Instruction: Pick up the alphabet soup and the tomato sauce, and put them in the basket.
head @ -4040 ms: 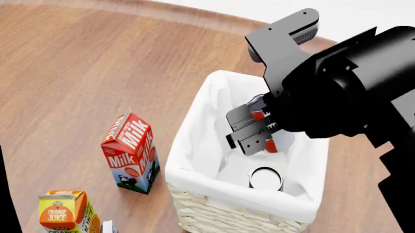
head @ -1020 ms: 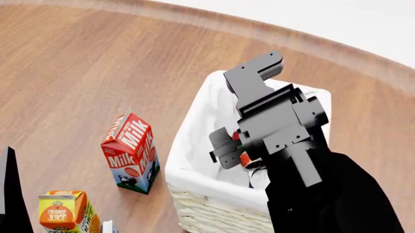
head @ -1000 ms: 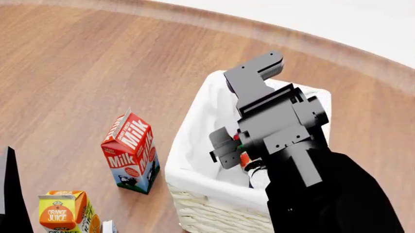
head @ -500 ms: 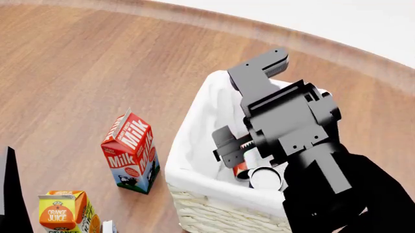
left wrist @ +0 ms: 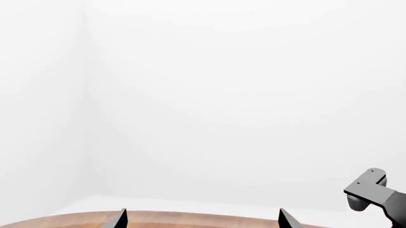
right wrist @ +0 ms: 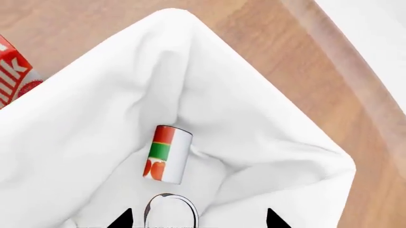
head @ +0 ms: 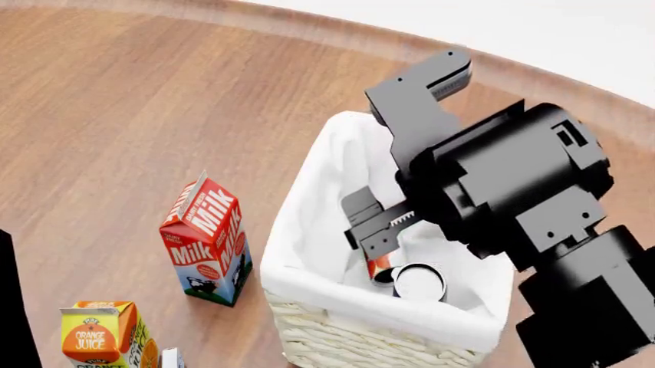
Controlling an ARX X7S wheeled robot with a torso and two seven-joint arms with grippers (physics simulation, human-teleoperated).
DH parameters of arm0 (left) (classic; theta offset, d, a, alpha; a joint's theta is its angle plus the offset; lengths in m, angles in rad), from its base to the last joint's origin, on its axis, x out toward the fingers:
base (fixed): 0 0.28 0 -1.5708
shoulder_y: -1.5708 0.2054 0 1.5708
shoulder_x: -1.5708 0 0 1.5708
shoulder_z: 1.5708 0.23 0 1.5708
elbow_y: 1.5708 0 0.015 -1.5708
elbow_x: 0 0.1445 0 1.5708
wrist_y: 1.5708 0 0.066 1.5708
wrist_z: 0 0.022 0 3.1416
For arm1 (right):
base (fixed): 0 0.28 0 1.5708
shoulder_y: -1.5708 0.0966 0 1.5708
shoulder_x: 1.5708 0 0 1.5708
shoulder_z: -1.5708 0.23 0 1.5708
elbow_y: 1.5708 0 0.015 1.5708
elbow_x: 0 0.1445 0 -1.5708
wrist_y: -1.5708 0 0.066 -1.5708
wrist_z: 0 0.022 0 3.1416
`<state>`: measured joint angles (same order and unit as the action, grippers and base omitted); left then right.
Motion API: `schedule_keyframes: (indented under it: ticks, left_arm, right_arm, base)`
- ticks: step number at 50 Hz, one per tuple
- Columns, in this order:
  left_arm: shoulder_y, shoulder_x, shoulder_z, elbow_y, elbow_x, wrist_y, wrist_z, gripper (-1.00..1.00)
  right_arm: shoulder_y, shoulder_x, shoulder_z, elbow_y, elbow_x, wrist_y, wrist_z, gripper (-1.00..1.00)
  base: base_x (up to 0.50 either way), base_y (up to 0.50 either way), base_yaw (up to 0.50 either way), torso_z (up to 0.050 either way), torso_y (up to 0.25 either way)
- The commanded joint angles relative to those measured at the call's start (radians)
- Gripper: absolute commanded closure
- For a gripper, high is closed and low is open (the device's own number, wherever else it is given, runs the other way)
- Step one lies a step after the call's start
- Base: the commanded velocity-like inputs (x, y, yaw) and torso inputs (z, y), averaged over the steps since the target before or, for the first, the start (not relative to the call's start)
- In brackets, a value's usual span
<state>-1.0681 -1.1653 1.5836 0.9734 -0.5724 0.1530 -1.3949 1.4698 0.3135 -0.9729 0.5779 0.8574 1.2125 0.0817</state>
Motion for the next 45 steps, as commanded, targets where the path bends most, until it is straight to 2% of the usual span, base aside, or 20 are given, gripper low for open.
schedule_keyframes:
  ticks: [1, 17, 26, 35, 41, 45]
  left_arm:
    - [0.001, 0.004, -0.003, 0.009, 0.004, -0.009, 0.0, -1.0]
    - [0.015, 0.028, -0.001, -0.001, 0.015, -0.02, 0.002, -1.0]
    - [0.017, 0.023, -0.004, 0.006, 0.015, -0.023, 0.0, -1.0]
    - [0.019, 0.013, -0.009, 0.009, 0.012, -0.015, 0.002, -1.0]
    - [0.018, 0.02, -0.01, 0.012, 0.009, -0.024, 0.001, -1.0]
    - [0.02, 0.022, -0.01, 0.012, 0.011, -0.026, 0.0, -1.0]
  right_arm:
    - [-0.011, 0.075, 0.063, -0.184, 0.072, 0.094, 0.091, -1.0]
    - [-0.184, 0.283, 0.298, -0.62, 0.272, 0.141, 0.352, -1.0]
    - [-0.346, 0.378, 0.441, -0.836, 0.377, 0.076, 0.497, -1.0]
    - [-0.537, 0.502, 0.502, -1.068, 0.302, -0.109, 0.523, -1.0]
    - [-0.638, 0.55, 0.549, -1.17, 0.259, -0.21, 0.56, -1.0]
    - [-0.675, 0.576, 0.54, -1.257, 0.162, -0.269, 0.578, -1.0]
  base:
    - [0.0, 0.0, 0.0, 0.0, 0.0]
    - [0.0, 0.0, 0.0, 0.0, 0.0]
    - [0.0, 0.0, 0.0, 0.0, 0.0]
    - [0.0, 0.0, 0.0, 0.0, 0.0]
    - [0.0, 0.0, 0.0, 0.0, 0.0]
    - [0.0, 0.0, 0.0, 0.0, 0.0]
